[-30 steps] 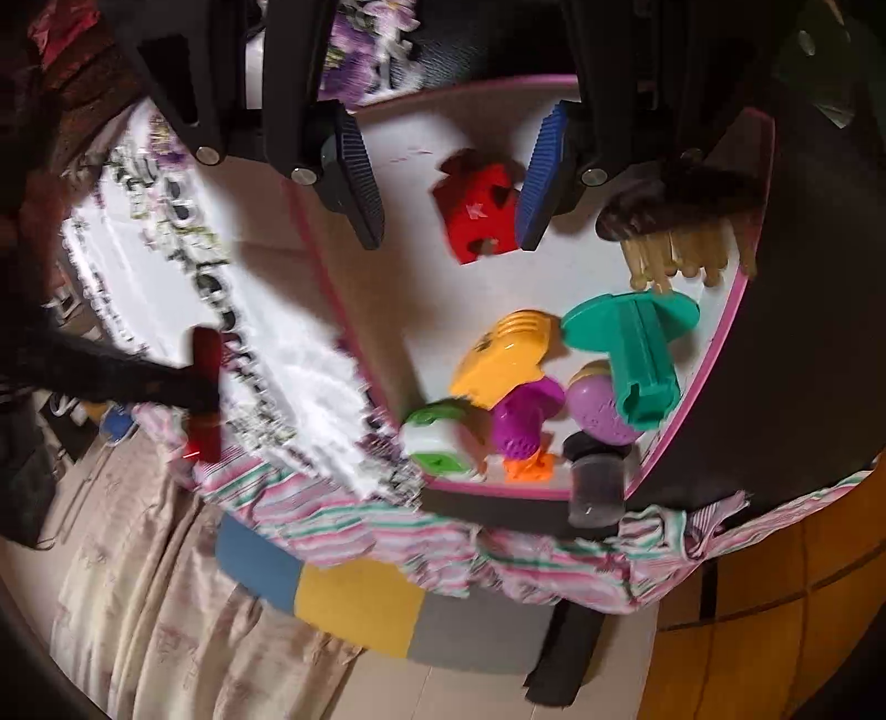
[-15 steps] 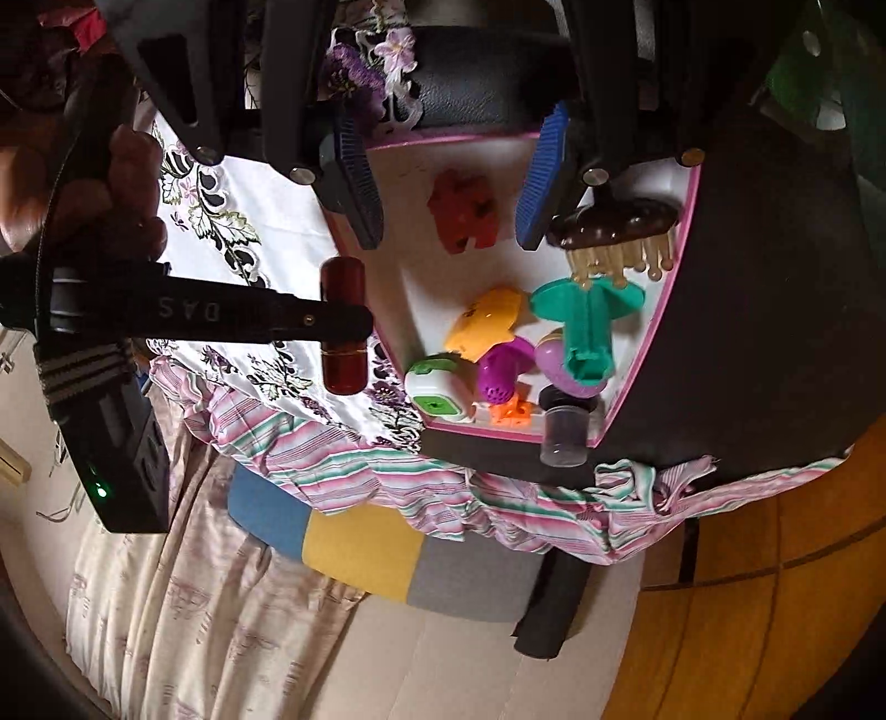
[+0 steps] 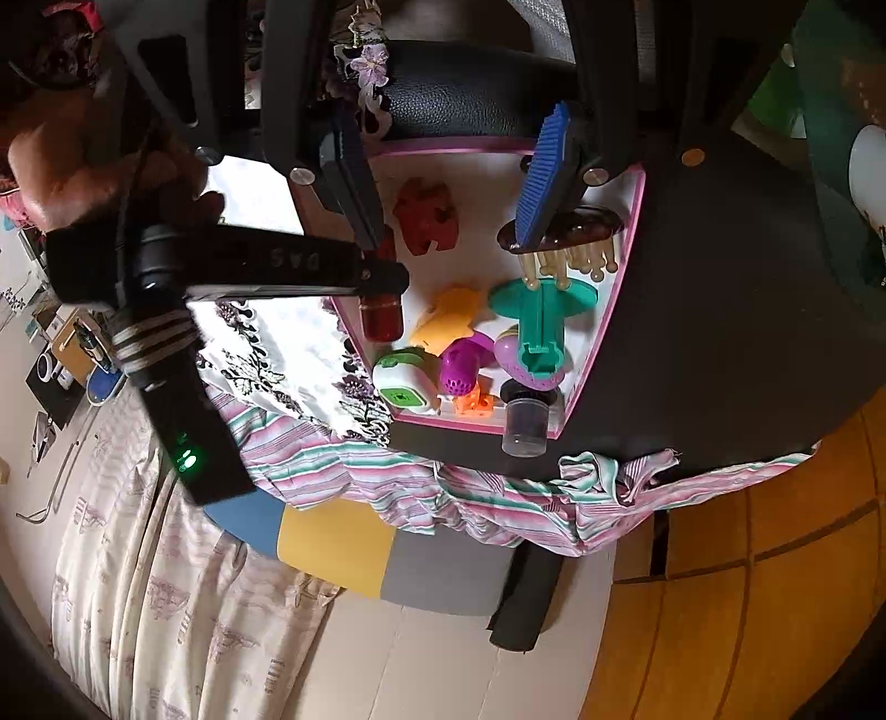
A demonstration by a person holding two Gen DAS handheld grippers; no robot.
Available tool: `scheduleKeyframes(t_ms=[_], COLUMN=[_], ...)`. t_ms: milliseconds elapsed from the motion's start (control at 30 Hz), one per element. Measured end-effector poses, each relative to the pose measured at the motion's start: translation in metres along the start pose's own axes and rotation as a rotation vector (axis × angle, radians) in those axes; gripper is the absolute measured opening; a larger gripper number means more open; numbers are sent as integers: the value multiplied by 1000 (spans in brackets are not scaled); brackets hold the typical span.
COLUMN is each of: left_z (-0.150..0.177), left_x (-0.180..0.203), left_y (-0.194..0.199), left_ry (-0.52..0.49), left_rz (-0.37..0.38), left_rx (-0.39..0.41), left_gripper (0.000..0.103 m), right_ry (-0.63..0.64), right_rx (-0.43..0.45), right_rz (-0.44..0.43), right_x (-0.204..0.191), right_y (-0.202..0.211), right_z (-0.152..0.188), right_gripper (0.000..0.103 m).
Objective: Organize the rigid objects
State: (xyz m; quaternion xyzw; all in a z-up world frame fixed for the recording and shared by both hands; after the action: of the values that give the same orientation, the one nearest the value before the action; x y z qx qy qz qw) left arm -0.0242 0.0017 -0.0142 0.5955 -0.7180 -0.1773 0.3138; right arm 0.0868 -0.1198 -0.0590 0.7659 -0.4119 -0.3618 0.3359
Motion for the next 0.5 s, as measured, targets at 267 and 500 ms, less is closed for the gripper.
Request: scheduleKeyframes(t_ms=[267, 500], left_z=[-6, -15], left_x=[-1, -3], left_y=[5, 11], left_ry=[13, 29], left_rz=[-19, -116], left_rx=[20, 38], left_gripper=[50, 53], right_ry=[-1, -8], right_rx=[14, 72], right_rz=[58, 75], right_x=[3, 5], right_y=[1, 16], right_z=[0, -1], right_gripper=[27, 37])
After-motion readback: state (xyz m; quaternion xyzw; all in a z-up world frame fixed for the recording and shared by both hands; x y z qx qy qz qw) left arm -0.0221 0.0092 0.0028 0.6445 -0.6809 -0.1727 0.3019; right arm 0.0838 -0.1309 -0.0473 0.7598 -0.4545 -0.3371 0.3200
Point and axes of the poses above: each gripper's, at about its wrist camera, not at the fingertips, and y roughly against the way its jaws point, x to its right, z to its underside, the point moved 2 cm from there along -y, roughly the way its jaws point, and after that the axes turned 1 degree about x, right-handed, at the moved point
